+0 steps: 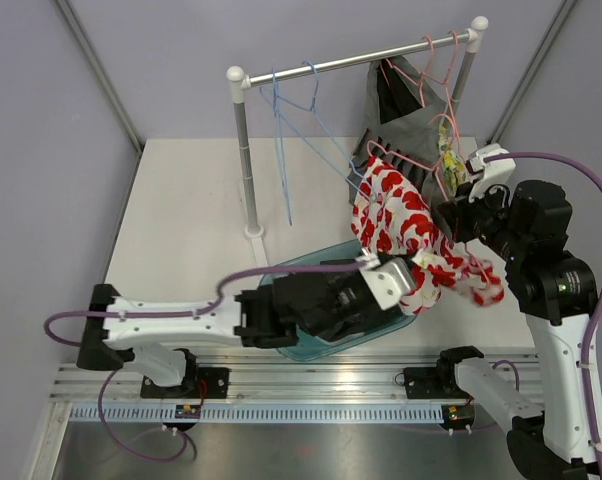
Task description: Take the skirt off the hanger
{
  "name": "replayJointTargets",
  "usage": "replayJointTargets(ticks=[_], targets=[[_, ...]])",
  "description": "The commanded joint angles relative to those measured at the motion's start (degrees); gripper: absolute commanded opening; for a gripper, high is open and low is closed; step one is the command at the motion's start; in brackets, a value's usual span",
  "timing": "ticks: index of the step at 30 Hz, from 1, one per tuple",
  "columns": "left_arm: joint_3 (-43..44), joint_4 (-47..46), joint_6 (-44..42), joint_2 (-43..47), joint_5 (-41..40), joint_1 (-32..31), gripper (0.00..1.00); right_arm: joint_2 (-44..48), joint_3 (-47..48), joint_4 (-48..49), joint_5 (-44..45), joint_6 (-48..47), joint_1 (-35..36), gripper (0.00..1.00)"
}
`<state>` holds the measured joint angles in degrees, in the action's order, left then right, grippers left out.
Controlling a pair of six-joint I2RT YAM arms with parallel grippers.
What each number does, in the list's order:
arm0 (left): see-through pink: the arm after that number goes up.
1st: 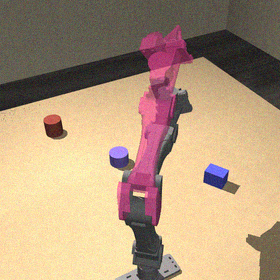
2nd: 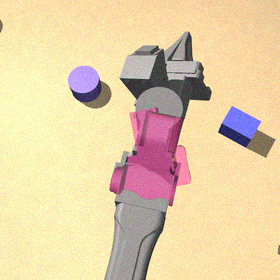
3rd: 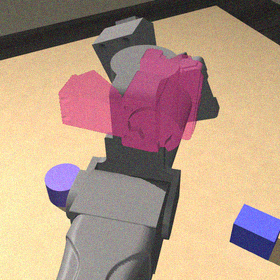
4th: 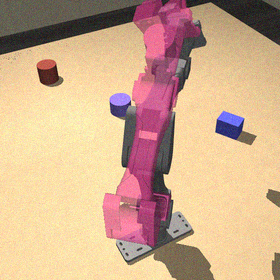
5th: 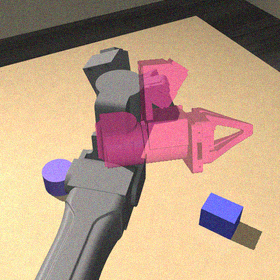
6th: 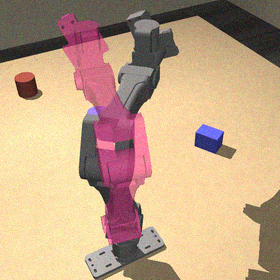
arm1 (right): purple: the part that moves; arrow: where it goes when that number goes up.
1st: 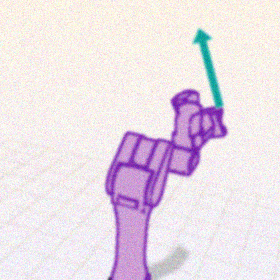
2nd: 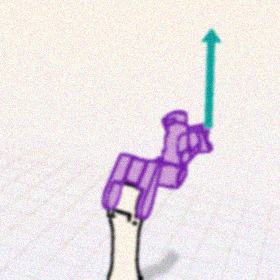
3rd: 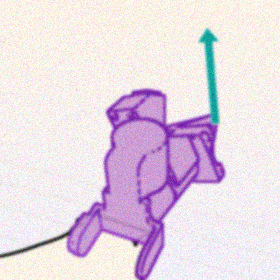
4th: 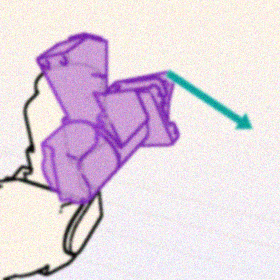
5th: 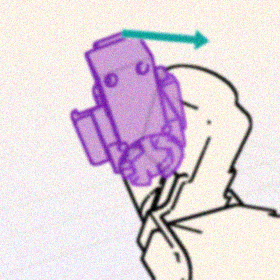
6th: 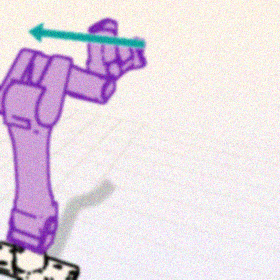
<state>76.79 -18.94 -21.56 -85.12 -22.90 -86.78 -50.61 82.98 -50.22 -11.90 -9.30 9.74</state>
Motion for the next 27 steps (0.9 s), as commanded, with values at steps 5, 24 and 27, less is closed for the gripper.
replayJointTargets(ticks=[5,24,27], targets=[[6.61,12.24,0.74,17.17,0.50,-0.23,0.00,1.04,-3.35,7.41,3.38,-3.53,-0.60,0.00],[9.61,29.31,-5.50,46.71,-14.88,-0.23,0.00,-1.33,0.69,6.19,-6.55,-3.97,-0.68,0.00],[4.45,29.75,-5.51,48.81,-20.41,-0.23,0.00,-2.30,1.83,5.92,-10.15,-5.11,-0.68,0.00]])
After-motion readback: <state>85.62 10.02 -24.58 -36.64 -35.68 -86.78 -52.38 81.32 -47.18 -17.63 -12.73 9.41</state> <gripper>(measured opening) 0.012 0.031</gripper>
